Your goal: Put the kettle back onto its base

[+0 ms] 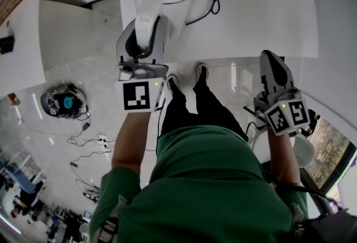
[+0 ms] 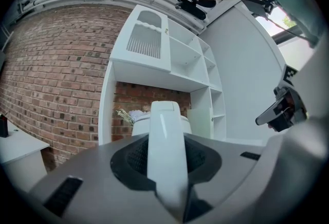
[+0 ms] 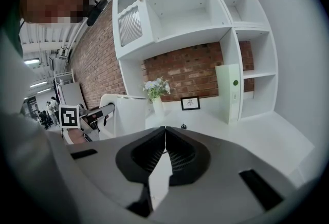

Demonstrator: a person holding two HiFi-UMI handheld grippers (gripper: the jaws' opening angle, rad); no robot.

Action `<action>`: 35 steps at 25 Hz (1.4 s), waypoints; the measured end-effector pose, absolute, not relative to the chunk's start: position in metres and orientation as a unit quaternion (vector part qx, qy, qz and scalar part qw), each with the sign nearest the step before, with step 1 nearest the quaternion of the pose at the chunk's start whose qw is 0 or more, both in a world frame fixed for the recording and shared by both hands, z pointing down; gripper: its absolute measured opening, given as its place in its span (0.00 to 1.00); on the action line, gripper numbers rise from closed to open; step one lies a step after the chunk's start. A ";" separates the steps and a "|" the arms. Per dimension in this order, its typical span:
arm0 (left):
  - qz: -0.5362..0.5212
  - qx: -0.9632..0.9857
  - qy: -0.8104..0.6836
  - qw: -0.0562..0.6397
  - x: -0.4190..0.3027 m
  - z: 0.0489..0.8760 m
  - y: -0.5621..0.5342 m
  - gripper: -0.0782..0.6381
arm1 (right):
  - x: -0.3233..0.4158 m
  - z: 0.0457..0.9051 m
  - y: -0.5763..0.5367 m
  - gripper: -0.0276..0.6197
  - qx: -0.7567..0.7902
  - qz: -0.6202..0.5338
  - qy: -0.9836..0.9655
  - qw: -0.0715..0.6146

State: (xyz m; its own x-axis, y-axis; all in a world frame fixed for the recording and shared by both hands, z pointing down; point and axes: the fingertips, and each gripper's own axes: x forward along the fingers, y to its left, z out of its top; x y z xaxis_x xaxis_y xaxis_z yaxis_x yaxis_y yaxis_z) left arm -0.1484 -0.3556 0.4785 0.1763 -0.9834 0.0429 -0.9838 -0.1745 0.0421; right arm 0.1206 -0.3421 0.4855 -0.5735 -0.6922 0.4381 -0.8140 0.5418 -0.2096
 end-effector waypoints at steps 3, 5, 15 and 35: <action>0.002 0.762 -0.647 0.028 -0.146 0.482 -0.358 0.27 | 0.122 0.489 -0.341 0.08 0.436 0.208 -0.863 0.152; 0.000 0.759 -0.650 0.023 -0.144 0.483 -0.360 0.28 | 0.123 0.493 -0.341 0.08 0.436 0.220 -0.860 0.148; 0.006 0.742 -0.670 0.023 -0.130 0.490 -0.340 0.28 | 0.124 0.491 -0.333 0.08 0.434 0.222 -0.862 0.141; 0.063 0.717 -0.689 0.078 -0.122 0.508 -0.287 0.29 | 0.142 0.472 -0.305 0.08 0.443 0.211 -0.864 0.113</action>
State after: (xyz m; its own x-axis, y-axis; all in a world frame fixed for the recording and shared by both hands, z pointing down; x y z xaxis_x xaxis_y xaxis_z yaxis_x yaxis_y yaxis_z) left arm -0.1224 -0.2874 0.5076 0.0416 -0.9793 0.1983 -0.9990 -0.0373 0.0257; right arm 0.1420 -0.3046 0.4721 -0.5813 -0.7184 0.3822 -0.8136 0.5183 -0.2634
